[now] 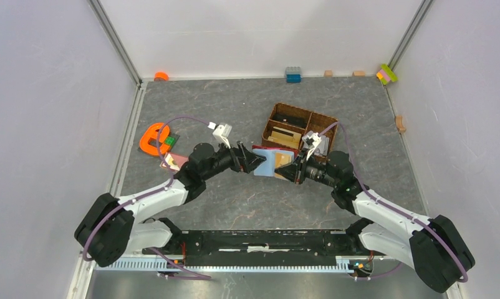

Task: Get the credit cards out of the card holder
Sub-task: Remove the credit card from the card holder.

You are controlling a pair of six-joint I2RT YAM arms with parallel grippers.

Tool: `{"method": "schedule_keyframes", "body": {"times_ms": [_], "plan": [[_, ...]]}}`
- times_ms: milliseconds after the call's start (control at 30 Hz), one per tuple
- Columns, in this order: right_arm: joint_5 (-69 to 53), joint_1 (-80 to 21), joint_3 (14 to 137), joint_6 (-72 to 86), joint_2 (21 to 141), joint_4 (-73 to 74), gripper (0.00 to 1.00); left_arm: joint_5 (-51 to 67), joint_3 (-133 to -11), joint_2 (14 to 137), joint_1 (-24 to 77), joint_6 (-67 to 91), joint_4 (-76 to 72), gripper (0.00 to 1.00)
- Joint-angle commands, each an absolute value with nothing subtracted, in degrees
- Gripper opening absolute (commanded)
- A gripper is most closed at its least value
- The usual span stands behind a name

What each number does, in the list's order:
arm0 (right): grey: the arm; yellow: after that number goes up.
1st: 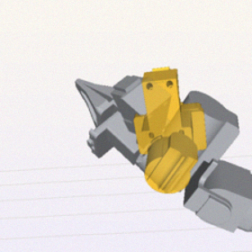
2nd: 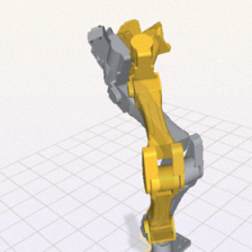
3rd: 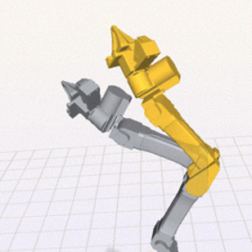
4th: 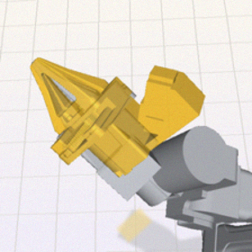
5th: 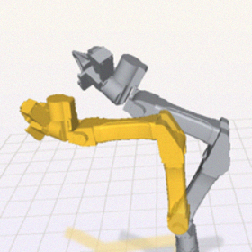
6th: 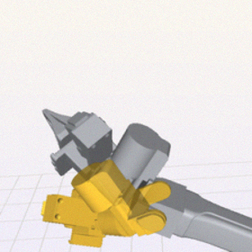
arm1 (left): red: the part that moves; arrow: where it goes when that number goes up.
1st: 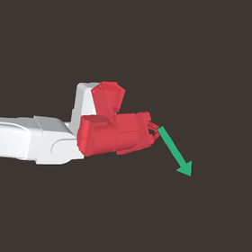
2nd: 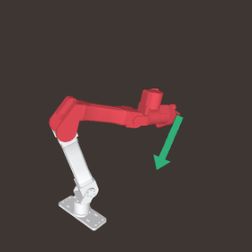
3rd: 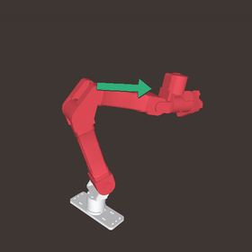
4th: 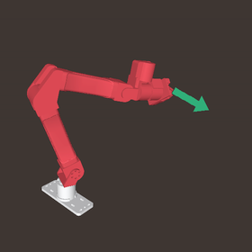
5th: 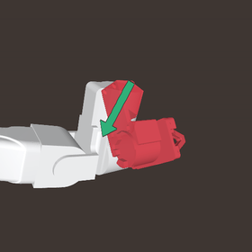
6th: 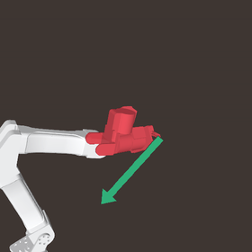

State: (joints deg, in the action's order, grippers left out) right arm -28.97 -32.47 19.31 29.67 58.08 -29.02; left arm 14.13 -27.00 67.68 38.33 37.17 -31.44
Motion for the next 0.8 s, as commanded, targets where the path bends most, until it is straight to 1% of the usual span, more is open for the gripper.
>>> {"method": "schedule_keyframes", "body": {"times_ms": [0,133,233,300,433,633,767], "plan": [[-31.1,-31.8,19.3,30.3,57.4,-33.7,0.00,16.8,-30.5,70.6,37.3,35.0,-31.1,1.00],[-31.4,-31.4,19.0,30.3,56.9,-33.9,0.00,19.3,-30.8,73.3,34.8,37.7,-32.5,1.00],[-31.8,-31.0,19.0,30.2,57.1,-34.1,0.00,19.1,-29.2,72.1,32.1,37.4,-34.4,1.00],[-32.4,-30.9,18.9,30.5,57.4,-34.6,0.00,23.3,-27.7,71.5,32.0,37.2,-39.2,1.00],[-34.4,-30.9,18.7,31.4,58.3,-36.5,0.00,33.1,-27.4,74.2,32.0,39.3,-49.0,1.00],[-35.7,-30.7,18.4,32.2,57.9,-38.4,0.00,40.8,-27.2,80.7,32.0,47.4,-63.3,1.00],[-35.3,-30.2,18.2,32.2,57.4,-38.0,0.00,42.6,-28.0,82.1,32.0,49.4,-65.1,0.93]]}}
